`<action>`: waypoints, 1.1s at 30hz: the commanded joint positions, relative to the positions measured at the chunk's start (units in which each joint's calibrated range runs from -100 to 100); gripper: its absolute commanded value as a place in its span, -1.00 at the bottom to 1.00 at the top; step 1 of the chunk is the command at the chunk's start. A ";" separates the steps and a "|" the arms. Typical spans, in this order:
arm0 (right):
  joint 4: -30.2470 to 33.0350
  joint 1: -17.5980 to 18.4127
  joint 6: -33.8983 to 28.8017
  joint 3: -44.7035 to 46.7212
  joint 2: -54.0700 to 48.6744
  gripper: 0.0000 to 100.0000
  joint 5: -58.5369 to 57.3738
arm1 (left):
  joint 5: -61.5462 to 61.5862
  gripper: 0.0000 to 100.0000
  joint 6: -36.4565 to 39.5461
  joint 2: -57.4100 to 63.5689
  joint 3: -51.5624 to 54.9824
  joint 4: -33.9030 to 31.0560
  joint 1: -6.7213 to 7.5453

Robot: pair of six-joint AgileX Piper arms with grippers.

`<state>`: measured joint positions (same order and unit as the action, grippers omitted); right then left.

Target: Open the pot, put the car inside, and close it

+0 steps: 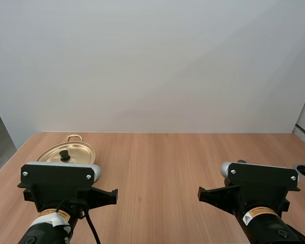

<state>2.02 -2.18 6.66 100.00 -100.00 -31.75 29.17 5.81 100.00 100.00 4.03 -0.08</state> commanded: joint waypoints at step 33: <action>13.27 0.01 0.07 0.00 0.00 -1.00 20.28 | -7.26 -1.00 0.12 0.00 0.00 -1.67 0.05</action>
<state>15.23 -2.18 6.72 100.00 -100.00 -12.10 21.95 5.97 100.00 100.00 2.43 -0.08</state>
